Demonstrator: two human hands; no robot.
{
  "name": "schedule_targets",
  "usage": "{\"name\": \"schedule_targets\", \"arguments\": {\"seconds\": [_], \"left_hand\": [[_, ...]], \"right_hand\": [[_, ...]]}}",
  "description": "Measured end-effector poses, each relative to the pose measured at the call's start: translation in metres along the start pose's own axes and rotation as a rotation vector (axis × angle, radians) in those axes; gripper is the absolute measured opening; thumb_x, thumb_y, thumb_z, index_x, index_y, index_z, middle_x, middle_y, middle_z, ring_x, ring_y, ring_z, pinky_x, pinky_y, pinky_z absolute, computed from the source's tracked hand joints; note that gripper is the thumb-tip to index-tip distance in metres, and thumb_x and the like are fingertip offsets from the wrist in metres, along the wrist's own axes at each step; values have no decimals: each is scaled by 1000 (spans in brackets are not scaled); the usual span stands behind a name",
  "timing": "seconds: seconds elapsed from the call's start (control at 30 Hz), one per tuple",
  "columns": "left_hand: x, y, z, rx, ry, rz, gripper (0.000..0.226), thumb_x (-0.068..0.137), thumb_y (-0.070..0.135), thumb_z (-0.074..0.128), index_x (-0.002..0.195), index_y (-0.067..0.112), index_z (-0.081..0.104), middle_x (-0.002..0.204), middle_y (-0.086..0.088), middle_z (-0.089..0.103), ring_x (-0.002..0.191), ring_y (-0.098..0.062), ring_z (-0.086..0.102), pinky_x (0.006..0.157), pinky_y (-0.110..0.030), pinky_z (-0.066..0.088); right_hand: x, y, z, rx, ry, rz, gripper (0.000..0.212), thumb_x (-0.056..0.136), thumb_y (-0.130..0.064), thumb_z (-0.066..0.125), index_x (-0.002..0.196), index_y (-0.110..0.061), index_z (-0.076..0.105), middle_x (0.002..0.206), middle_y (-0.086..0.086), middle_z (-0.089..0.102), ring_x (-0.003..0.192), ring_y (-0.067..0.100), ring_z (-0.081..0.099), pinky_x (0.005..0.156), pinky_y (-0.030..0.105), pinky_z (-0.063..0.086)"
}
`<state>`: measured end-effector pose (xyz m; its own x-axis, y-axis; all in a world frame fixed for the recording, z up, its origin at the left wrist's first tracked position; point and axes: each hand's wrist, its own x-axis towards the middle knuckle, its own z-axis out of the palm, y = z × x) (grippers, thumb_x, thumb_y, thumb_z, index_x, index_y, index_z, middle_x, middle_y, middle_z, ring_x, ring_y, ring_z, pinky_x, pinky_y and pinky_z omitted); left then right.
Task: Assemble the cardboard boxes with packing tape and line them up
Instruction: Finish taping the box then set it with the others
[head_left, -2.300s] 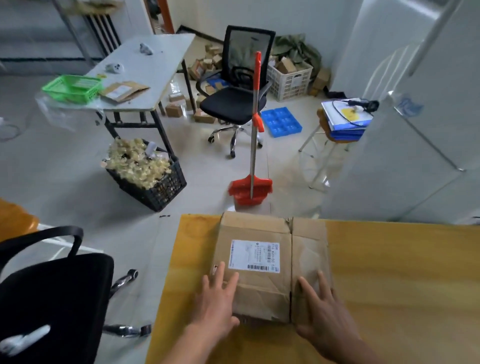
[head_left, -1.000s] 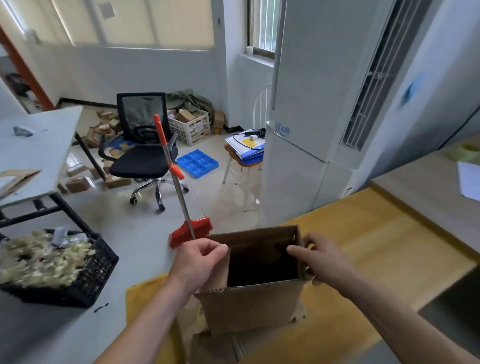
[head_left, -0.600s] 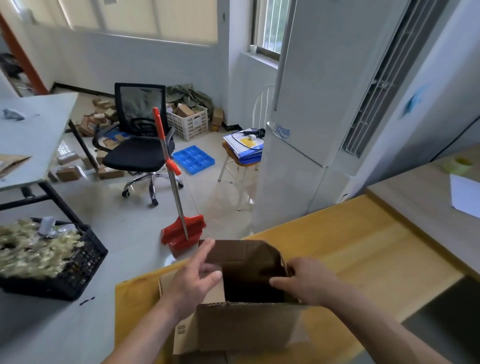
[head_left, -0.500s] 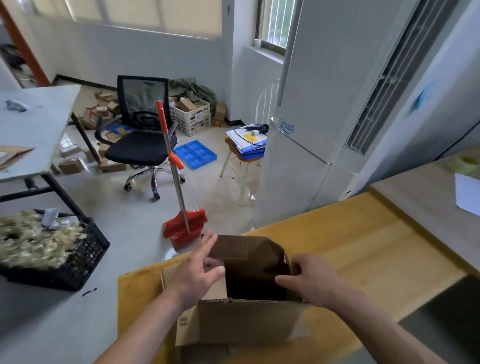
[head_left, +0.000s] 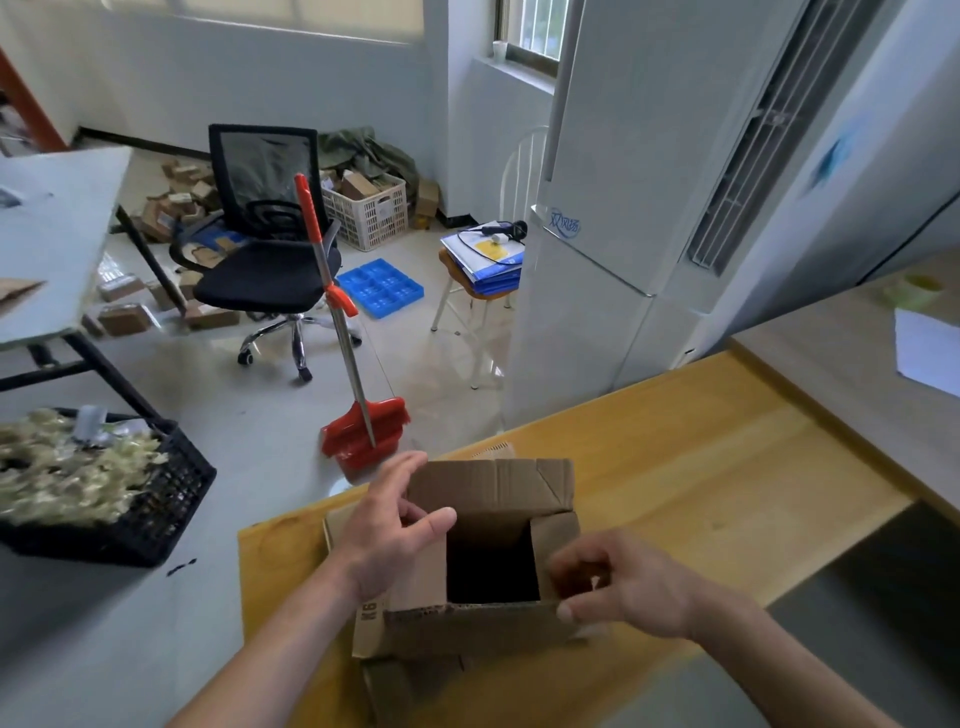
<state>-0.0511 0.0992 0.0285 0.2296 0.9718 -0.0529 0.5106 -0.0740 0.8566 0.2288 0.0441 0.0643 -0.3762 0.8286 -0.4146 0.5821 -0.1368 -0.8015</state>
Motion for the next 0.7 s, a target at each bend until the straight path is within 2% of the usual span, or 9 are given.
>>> {"name": "schedule_targets", "arguments": {"seconds": [0.07, 0.13, 0.2, 0.3, 0.37, 0.4, 0.5, 0.6, 0.7], "left_hand": [[-5, 3, 2, 20, 52, 51, 74, 74, 66, 58, 137, 30, 45, 135, 20, 39, 85, -1, 57, 64, -24, 55], [-11, 4, 4, 57, 142, 130, 58, 74, 65, 58, 123, 33, 55, 117, 22, 49, 82, -5, 55, 60, -23, 53], [-18, -1, 8, 190, 236, 208, 35, 76, 59, 62, 101, 35, 61, 100, 22, 57, 84, -4, 54, 65, -23, 51], [-37, -20, 21, 391, 302, 257, 25, 81, 57, 60, 79, 33, 69, 81, 17, 53, 83, -10, 46, 68, -28, 46], [-48, -31, 35, 271, 347, 192, 19, 83, 49, 64, 81, 32, 73, 88, 13, 49, 88, -12, 47, 73, -32, 50], [-50, -33, 42, 172, 383, 117, 10, 82, 40, 71, 81, 31, 74, 96, 10, 48, 95, -11, 48, 81, -35, 52], [-46, -36, 56, -104, 398, -170, 19, 80, 16, 78, 76, 33, 72, 122, 6, 52, 116, -9, 47, 105, -43, 43], [-40, -26, 55, -218, 368, -274, 22, 85, 11, 72, 80, 32, 70, 102, 4, 68, 109, -20, 59, 100, -47, 48], [-35, 2, 58, -171, 431, -254, 16, 89, 14, 68, 80, 26, 67, 89, 6, 69, 96, -18, 63, 87, -42, 55]], "right_hand": [[3, 16, 18, -30, 243, 67, 17, 70, -32, 81, 72, -20, 69, 63, -12, 59, 62, 4, 52, 59, 26, 40], [7, 23, 34, 32, 490, 108, 21, 70, -24, 84, 68, -22, 64, 64, -11, 61, 60, 3, 54, 55, 24, 41], [9, 20, 44, -3, 662, 114, 29, 68, -29, 86, 80, -28, 59, 81, -12, 62, 73, 5, 58, 59, 20, 45], [10, 17, 55, -318, 839, 74, 67, 64, -42, 86, 120, -34, 51, 121, -13, 47, 111, 9, 48, 89, 28, 48], [13, 25, 58, -225, 774, 126, 97, 66, -42, 86, 147, -37, 32, 146, -9, 29, 132, 10, 33, 110, 37, 39], [15, 31, 57, -91, 683, 157, 100, 70, -39, 84, 149, -45, 24, 153, -12, 23, 136, 9, 30, 114, 39, 35], [20, 42, 56, 322, 419, 151, 79, 89, -33, 69, 142, -63, 17, 154, -16, 27, 135, 8, 34, 116, 36, 32], [23, 40, 61, 297, 407, 119, 62, 103, -39, 43, 152, -49, 6, 147, -23, 23, 134, 5, 30, 109, 22, 25], [20, 35, 50, 231, 573, 76, 52, 103, -42, 33, 153, -42, 15, 144, -24, 27, 139, 5, 30, 106, 17, 23]]}}
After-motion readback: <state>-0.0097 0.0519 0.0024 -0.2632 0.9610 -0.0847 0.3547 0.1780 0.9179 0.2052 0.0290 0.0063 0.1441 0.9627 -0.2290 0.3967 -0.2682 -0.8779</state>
